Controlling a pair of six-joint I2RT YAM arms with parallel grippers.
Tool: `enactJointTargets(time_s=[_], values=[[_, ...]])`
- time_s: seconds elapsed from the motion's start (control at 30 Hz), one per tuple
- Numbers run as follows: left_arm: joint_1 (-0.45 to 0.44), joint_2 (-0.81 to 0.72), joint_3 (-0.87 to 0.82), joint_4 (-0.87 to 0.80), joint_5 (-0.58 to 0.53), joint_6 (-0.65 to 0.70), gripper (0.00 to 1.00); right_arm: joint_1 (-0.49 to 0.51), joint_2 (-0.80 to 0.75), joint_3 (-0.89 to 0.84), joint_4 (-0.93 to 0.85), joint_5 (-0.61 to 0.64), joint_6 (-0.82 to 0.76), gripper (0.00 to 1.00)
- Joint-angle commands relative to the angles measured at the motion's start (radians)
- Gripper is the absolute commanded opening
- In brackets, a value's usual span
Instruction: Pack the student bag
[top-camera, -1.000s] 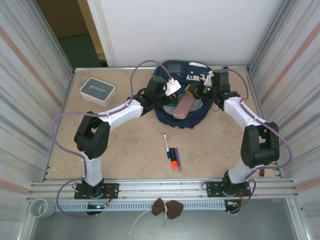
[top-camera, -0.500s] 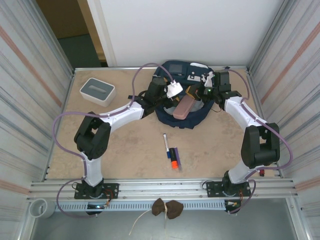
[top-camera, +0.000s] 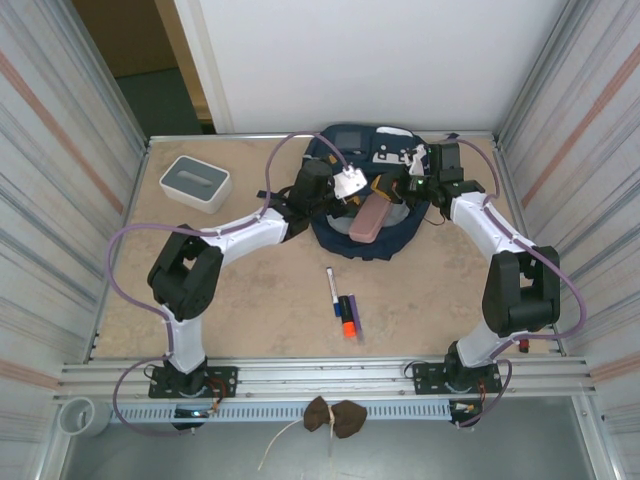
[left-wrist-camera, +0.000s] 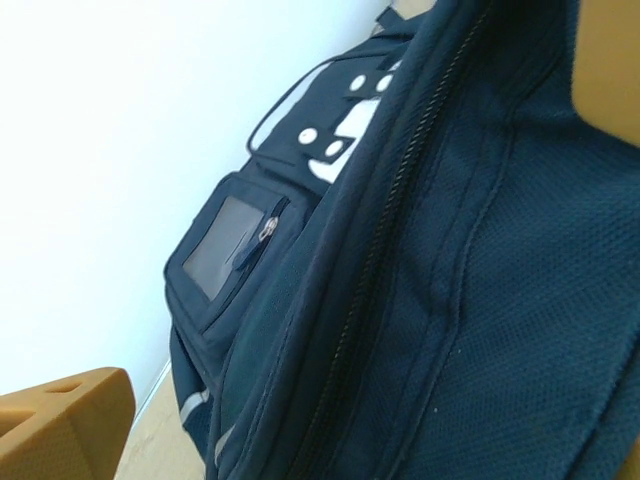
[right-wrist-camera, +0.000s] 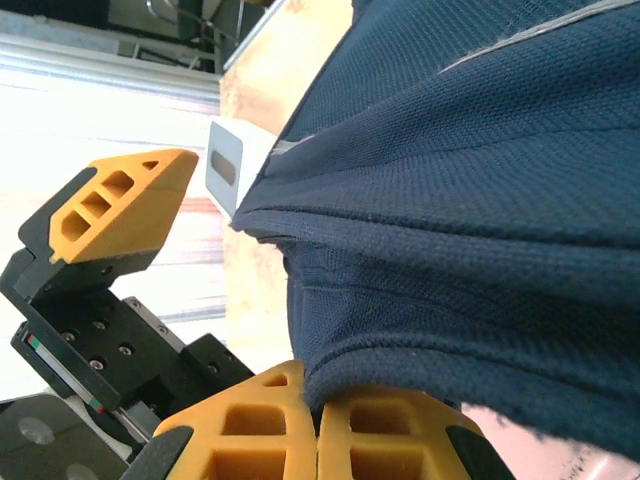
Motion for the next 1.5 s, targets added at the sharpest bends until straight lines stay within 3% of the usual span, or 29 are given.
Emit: enactJointTargets(time_s=[0.0,0.27,0.33,0.43,0.6,0.87,0.97,1.07,1.2,1.47], values=[[0.004,0.028,0.087,-0.021,0.097,0.05,0.9,0.003,-0.033,0.046,-0.055,-0.106,-0.066,0.0],[0.001,0.089,0.164,-0.097,0.142,-0.001,0.47,-0.036,-0.005,0.05,-0.067,-0.109,-0.081,0.03],[0.002,0.098,0.196,-0.14,0.119,-0.024,0.23,-0.039,-0.015,0.051,-0.089,-0.083,-0.099,0.1],[0.002,0.093,0.217,-0.179,0.081,-0.076,0.13,-0.042,-0.056,0.036,-0.153,0.025,-0.156,0.27],[0.012,0.057,0.224,-0.231,0.035,-0.191,0.05,-0.038,-0.186,-0.088,-0.174,0.233,-0.199,0.47],[0.022,0.035,0.218,-0.258,0.07,-0.28,0.03,0.098,-0.333,-0.369,-0.065,0.43,-0.106,0.62],[0.022,0.032,0.219,-0.259,0.083,-0.285,0.03,0.169,-0.348,-0.413,-0.056,0.572,-0.102,0.68],[0.021,0.033,0.221,-0.258,0.094,-0.291,0.03,0.211,-0.325,-0.418,-0.036,0.626,-0.093,0.74],[0.021,0.035,0.218,-0.253,0.102,-0.296,0.03,0.229,-0.26,-0.398,0.012,0.604,-0.058,0.75],[0.022,0.018,0.204,-0.251,0.114,-0.301,0.03,0.23,-0.16,-0.366,0.094,0.581,-0.008,0.62]])
